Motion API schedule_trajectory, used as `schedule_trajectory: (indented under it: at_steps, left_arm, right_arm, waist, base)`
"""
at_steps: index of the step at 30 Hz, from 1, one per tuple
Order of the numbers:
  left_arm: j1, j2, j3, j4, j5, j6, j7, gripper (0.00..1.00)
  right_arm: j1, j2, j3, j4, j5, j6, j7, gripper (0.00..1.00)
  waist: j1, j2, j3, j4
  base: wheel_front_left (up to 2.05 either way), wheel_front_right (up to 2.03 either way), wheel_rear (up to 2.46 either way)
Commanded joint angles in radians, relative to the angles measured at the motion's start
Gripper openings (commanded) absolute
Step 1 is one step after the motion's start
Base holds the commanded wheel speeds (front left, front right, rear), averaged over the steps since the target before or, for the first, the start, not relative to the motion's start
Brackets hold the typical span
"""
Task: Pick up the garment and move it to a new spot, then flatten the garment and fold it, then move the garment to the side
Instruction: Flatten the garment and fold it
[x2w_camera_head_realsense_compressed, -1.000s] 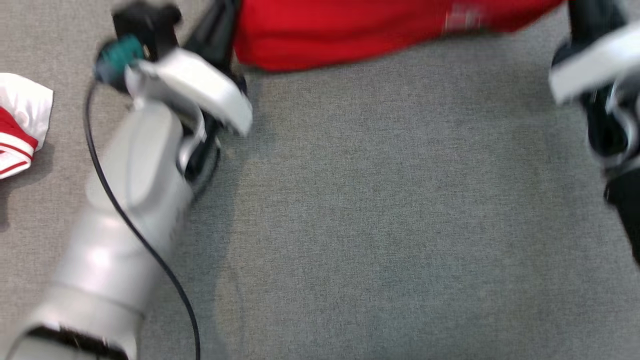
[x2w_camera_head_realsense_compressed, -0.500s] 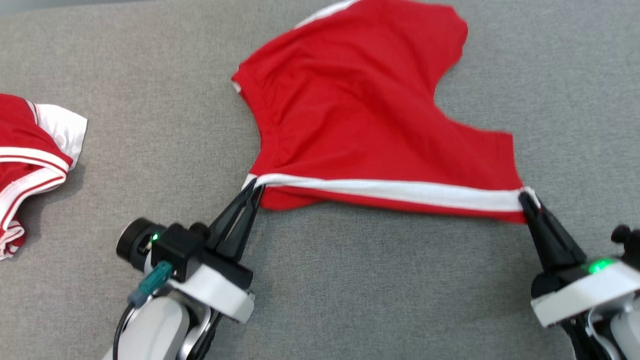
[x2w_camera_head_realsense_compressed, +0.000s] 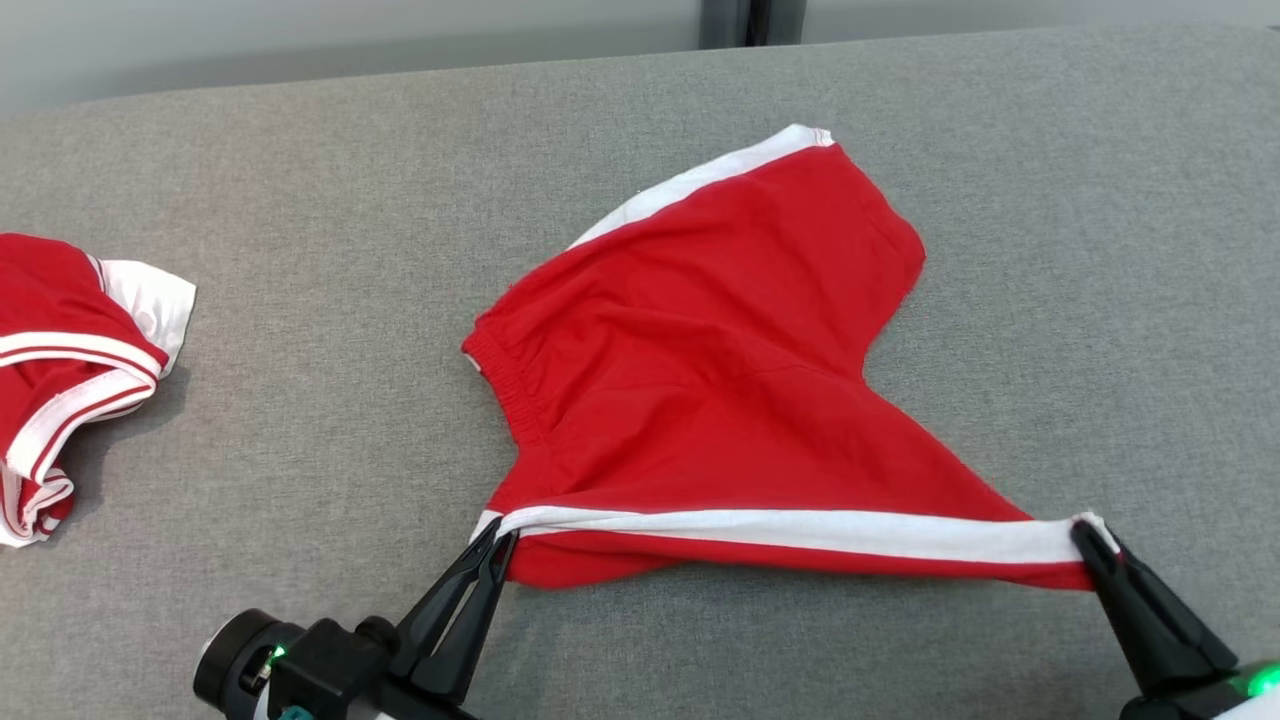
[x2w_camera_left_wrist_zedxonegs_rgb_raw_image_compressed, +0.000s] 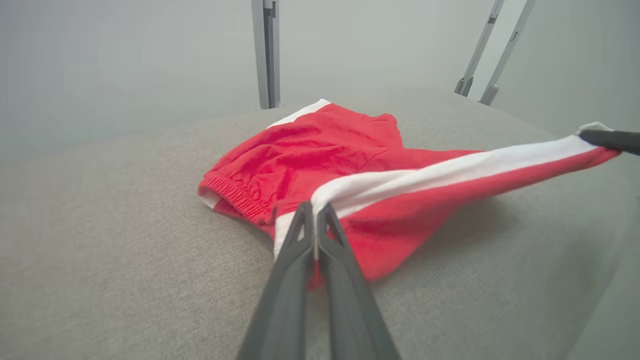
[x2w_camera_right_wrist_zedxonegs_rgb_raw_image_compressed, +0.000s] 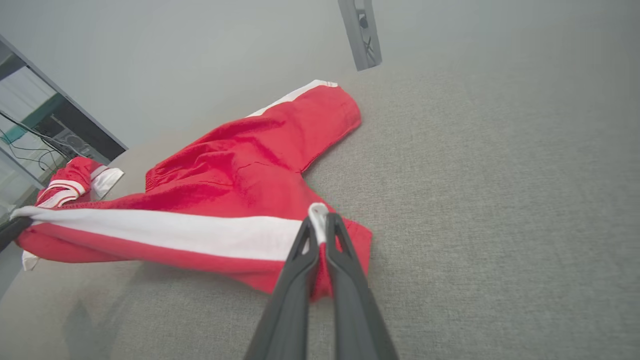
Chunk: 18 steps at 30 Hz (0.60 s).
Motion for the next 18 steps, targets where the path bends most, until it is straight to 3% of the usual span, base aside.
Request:
schedule_trajectory:
  at_steps: [1, 6, 9, 18]
  left_arm:
    - [0.005, 0.003, 0.004, -0.015, -0.01, 0.006, 0.003, 0.0]
    - [-0.011, 0.003, 0.013, -0.049, -0.02, 0.017, 0.033, 0.0]
    - [-0.052, -0.007, 0.032, -0.049, -0.04, 0.012, 0.031, 0.0]
    - [-0.254, -0.105, 0.083, 0.055, -0.162, -0.051, -0.012, 0.0]
  right_arm:
    - [-0.001, 0.006, -0.01, -0.024, -0.008, 0.0, 0.012, 0.0]
    - [-0.078, 0.02, -0.053, -0.09, -0.03, 0.0, 0.08, 0.0]
    - [-0.181, -0.006, -0.058, -0.072, -0.012, 0.0, 0.097, 0.0]
    - [-0.644, -0.136, 0.042, 0.189, 0.122, 0.0, 0.118, 0.0]
  waist:
    - [0.0, 0.0, 0.002, 0.001]
    - [0.0, 0.0, 0.022, 0.0]
    - [0.0, 0.0, 0.05, 0.002]
    - [0.0, 0.0, 0.185, 0.058]
  base:
    - [0.0, 0.0, 0.0]
    - [0.0, 0.0, 0.0]
    - [0.0, 0.0, 0.0]
    - [0.0, 0.0, 0.0]
